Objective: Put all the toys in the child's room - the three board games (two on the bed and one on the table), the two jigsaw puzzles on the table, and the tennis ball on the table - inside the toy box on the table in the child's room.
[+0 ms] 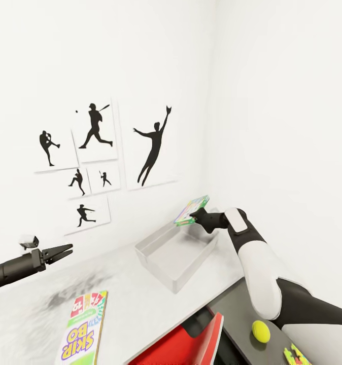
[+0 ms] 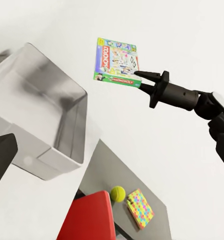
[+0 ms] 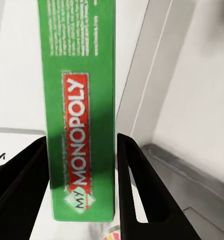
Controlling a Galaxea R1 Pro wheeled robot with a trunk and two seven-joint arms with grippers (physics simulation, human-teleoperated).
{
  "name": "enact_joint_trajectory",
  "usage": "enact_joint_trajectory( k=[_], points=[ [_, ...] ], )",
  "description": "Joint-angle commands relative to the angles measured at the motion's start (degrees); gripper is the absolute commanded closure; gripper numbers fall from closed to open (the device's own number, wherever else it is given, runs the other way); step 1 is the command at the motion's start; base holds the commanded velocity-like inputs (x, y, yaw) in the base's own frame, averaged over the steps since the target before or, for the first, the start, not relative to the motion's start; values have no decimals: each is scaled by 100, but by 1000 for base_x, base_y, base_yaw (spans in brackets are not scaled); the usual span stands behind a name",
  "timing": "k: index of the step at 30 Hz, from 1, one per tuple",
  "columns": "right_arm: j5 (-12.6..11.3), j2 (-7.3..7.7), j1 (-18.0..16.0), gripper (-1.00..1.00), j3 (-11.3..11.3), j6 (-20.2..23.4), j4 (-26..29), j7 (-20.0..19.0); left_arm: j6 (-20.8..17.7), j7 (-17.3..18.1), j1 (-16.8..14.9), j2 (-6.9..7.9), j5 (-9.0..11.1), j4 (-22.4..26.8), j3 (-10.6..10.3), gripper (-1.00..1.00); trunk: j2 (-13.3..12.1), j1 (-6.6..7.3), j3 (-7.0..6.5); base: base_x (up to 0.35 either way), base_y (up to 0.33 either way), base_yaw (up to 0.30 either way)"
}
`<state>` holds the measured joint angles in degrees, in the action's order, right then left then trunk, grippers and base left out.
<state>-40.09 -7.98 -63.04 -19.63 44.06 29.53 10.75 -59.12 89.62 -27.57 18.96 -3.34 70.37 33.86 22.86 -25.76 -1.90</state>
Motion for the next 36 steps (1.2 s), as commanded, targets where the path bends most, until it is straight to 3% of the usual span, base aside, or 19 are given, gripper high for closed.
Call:
enact_joint_trajectory(
  k=[1,8,36],
  points=[
    [-61,-8,-9,100,-22,19,8,59,-59,38,-2,0,-35,2,11,-100,5,-2,13,0,0,0],
    [-61,-67,-15,100,-2,19,8,45,-56,38,-2,8,-27,3,56,-100,5,-2,78,0,0,0],
    [-65,-78,-15,100,3,22,27,48,-47,38,-2,33,9,3,47,-100,5,-2,340,0,0,0]
  ],
)
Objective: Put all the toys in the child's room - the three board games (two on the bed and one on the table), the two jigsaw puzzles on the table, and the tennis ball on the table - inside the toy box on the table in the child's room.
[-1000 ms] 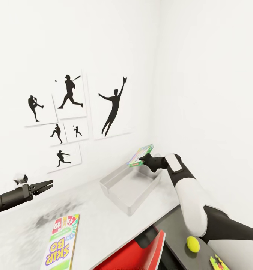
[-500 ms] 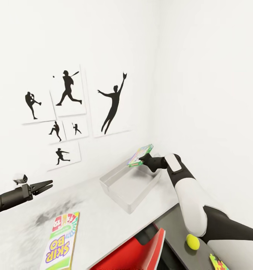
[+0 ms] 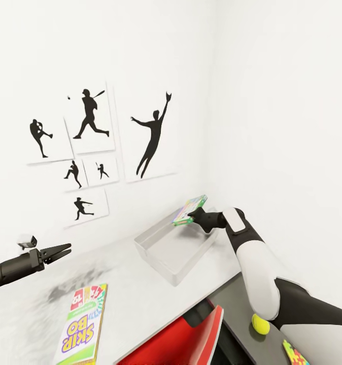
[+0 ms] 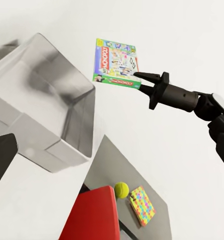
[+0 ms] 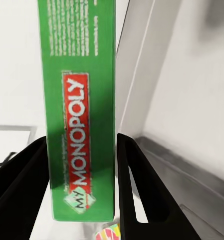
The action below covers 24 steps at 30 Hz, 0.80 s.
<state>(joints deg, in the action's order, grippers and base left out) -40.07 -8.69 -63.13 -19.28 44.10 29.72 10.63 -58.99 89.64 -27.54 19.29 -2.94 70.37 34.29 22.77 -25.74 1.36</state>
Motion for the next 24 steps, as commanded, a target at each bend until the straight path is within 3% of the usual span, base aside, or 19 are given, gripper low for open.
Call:
enact_joint_trajectory(
  k=[1,24],
  points=[
    [-68,-3,-6,100,-34,18,7,59,-60,36,-6,-1,-31,1,5,-100,15,-4,24,0,0,0],
    [-46,19,-9,100,-34,-43,29,53,-51,36,-6,-1,-48,-23,1,-100,15,-4,239,0,0,0]
  ],
)
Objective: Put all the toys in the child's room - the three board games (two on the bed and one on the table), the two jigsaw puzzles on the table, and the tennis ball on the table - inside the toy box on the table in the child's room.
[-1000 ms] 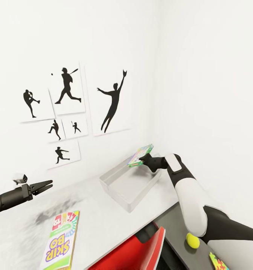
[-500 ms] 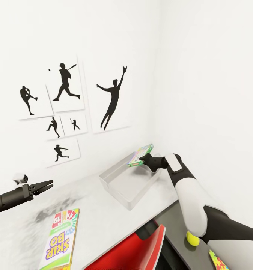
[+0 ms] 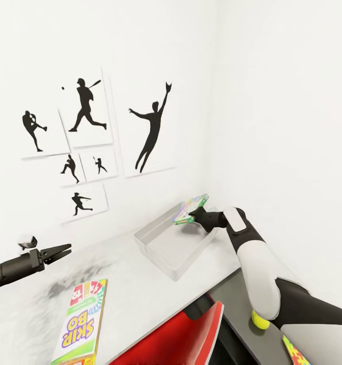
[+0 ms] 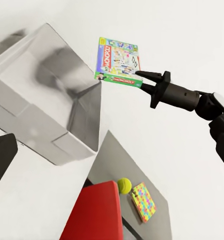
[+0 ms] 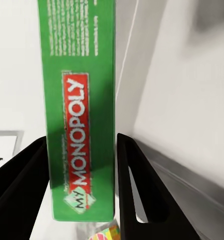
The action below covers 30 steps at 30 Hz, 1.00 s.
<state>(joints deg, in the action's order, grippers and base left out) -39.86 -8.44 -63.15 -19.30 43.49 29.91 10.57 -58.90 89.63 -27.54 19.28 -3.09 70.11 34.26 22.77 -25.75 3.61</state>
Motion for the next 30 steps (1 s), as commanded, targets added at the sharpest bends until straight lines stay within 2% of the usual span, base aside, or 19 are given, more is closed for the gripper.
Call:
enact_joint_trajectory(
  k=[1,8,15,30],
  points=[
    [-67,-4,-10,100,-31,20,13,59,-60,37,-6,-3,-30,1,2,-100,14,-4,23,0,0,0],
    [-60,-38,-219,100,-27,2,3,59,-60,37,-6,-23,-26,-6,-8,-100,14,-4,89,0,0,0],
    [-57,-35,-240,100,63,-13,0,67,-60,37,-6,-27,-22,-6,-2,-100,14,-4,154,0,0,0],
    [-57,-34,-250,100,75,-16,12,77,-60,37,-6,-21,-20,-6,10,-100,14,-4,295,0,0,0]
  ],
)
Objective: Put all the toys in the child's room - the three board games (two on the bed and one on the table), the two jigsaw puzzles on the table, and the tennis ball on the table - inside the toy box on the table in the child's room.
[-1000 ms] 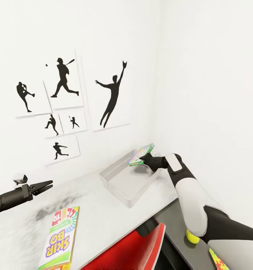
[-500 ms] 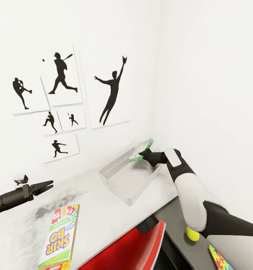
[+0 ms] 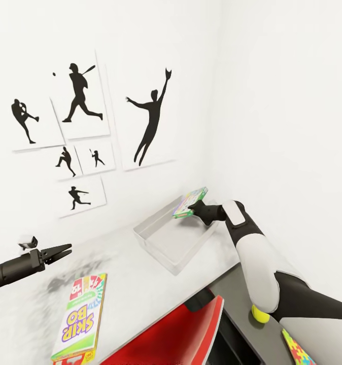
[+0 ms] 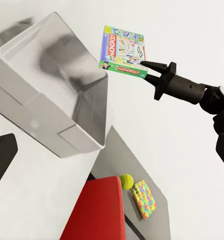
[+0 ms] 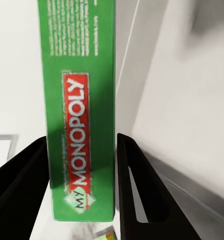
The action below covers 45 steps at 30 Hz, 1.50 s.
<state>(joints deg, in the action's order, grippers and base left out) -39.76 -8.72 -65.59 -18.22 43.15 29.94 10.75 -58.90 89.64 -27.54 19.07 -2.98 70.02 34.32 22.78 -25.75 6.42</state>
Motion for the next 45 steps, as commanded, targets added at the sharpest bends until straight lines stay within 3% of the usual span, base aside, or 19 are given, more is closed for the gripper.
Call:
enact_joint_trajectory(
  k=[1,8,12,19,23,45],
  points=[
    [-67,-7,-6,100,-32,18,13,59,-60,36,-6,3,-31,3,4,-100,14,-4,23,0,0,0],
    [-67,-3,-21,100,-32,10,28,78,-60,36,-6,15,-36,3,5,-100,14,-4,88,0,0,0],
    [-67,16,-191,100,-32,2,6,204,-60,36,-6,17,-36,3,5,-100,14,-4,126,0,0,0],
    [-117,25,-607,100,-34,26,-20,782,-60,36,-6,18,-35,3,4,-100,14,-4,191,0,0,0],
    [-127,24,-693,100,-36,40,-25,898,-60,36,-6,18,-35,3,5,-100,14,-4,229,0,0,0],
    [-150,-128,-736,100,-48,77,-40,1007,-60,36,-6,18,-36,3,0,-100,14,-4,430,0,0,0]
  ],
)
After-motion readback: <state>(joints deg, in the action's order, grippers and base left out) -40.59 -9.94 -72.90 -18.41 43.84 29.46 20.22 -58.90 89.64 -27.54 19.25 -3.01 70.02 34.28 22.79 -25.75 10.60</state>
